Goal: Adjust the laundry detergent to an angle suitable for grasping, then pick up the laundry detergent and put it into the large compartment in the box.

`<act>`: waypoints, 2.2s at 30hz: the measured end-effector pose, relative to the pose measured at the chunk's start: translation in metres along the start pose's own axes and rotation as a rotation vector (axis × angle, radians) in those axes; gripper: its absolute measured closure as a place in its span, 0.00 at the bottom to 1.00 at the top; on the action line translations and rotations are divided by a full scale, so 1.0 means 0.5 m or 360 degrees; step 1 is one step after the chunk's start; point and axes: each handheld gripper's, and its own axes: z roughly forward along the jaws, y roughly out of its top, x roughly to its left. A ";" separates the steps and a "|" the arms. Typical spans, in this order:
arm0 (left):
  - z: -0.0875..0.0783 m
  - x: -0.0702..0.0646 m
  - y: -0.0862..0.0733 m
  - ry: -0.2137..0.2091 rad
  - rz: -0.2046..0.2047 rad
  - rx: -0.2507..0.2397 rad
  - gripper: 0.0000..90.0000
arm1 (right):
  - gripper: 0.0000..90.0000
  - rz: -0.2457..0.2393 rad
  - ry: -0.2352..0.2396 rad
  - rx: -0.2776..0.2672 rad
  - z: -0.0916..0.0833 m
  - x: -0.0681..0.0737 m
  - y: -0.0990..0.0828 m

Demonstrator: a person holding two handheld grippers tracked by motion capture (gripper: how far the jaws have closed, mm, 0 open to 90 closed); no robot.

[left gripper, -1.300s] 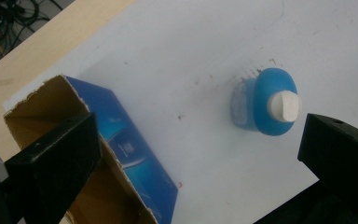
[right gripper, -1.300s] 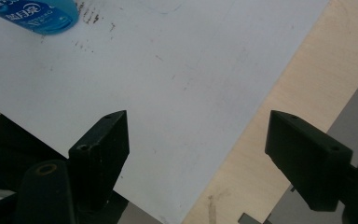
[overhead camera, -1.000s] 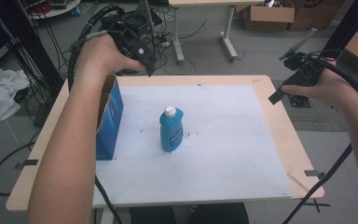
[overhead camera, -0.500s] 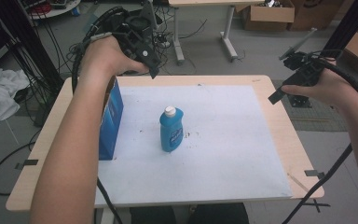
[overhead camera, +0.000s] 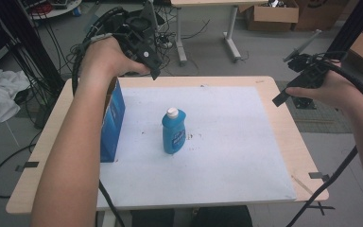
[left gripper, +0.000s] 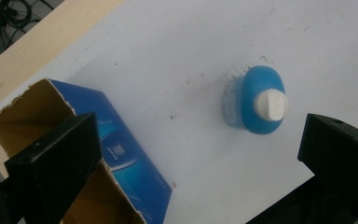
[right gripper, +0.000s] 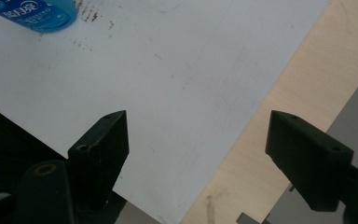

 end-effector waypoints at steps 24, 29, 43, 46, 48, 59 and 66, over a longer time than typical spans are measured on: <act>0.031 -0.024 0.008 -0.0035 -0.0015 0.0009 0.00 | 0.24 0.0004 0.0018 -0.0012 0.012 -0.009 -0.005; 0.042 -0.040 0.011 -0.0041 -0.0022 0.0002 0.00 | 0.24 -0.0001 0.0021 -0.0012 0.015 -0.009 -0.005; 0.087 -0.100 0.016 -0.0079 0.0060 0.0032 0.01 | 0.24 -0.0031 0.0030 -0.0022 0.019 0.005 -0.006; 0.102 -0.109 0.016 -0.0087 0.0067 0.0058 0.01 | 0.24 -0.0032 0.0028 -0.0022 0.019 0.005 -0.007; 0.112 -0.113 0.015 -0.0088 0.0072 0.0074 0.01 | 0.24 -0.0031 0.0027 -0.0023 0.019 0.005 -0.007; 0.153 -0.129 0.015 -0.0093 0.0102 0.0143 0.01 | 0.23 -0.0038 0.0023 -0.0021 0.023 0.005 -0.006; 0.179 -0.132 0.013 -0.0086 0.0102 0.0182 0.01 | 0.23 -0.0038 0.0027 -0.0019 0.025 0.006 -0.006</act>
